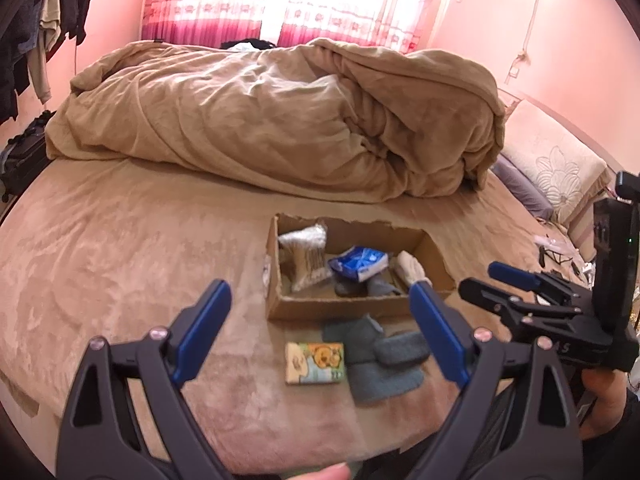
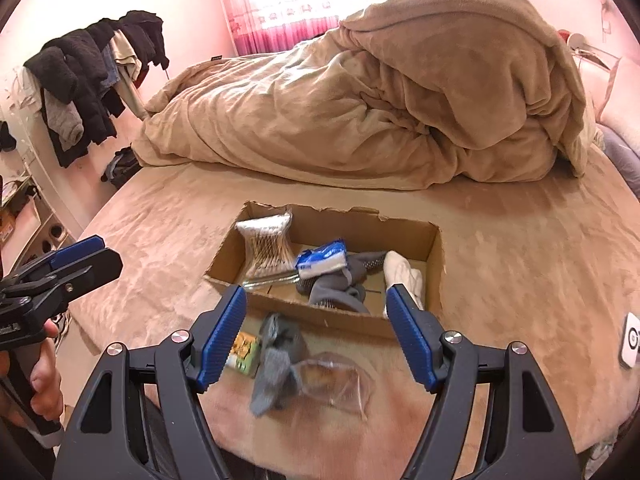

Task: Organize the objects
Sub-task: 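Grasp the cartoon tissue box with left tool while right tool grasps plastic bag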

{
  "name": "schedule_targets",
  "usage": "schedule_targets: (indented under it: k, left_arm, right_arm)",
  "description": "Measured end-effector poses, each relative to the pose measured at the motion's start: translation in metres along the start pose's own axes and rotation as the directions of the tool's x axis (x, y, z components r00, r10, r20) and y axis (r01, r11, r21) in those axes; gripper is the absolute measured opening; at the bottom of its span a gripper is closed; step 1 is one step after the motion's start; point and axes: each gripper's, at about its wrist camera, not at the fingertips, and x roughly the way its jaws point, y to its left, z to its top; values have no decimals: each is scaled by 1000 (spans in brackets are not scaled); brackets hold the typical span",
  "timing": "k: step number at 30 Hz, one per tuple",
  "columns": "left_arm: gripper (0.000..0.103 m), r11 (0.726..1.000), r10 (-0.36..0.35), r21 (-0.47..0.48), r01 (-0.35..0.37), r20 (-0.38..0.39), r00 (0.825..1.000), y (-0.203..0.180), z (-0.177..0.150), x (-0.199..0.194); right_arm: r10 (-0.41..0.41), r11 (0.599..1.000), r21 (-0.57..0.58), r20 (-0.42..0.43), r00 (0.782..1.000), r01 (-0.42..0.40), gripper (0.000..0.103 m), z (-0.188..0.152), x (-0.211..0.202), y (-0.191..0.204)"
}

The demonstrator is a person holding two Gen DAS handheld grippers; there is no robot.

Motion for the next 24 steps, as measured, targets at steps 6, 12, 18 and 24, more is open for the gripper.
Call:
schedule_targets:
  k: [6, 12, 18, 24]
  left_arm:
    - [92, 1000, -12, -4, 12, -21, 1000, -12, -21, -9]
    - [92, 1000, -7, -1, 7, -65, 998, -19, -40, -3]
    - [92, 1000, 2, -10, -3, -114, 993, -20, -60, 11]
    - [92, 999, 22, -26, -27, -161, 987, -13, -76, 31]
  right_arm:
    - [-5, 1000, -13, 6, 1000, 6, 75, -15, -24, 1]
    - [-15, 1000, 0, -13, 1000, 15, 75, -34, -33, -10]
    - [-16, 999, 34, -62, 998, 18, 75, -56, -24, -24]
    - [-7, 999, 35, -122, 993, 11, 75, -73, -7, -29]
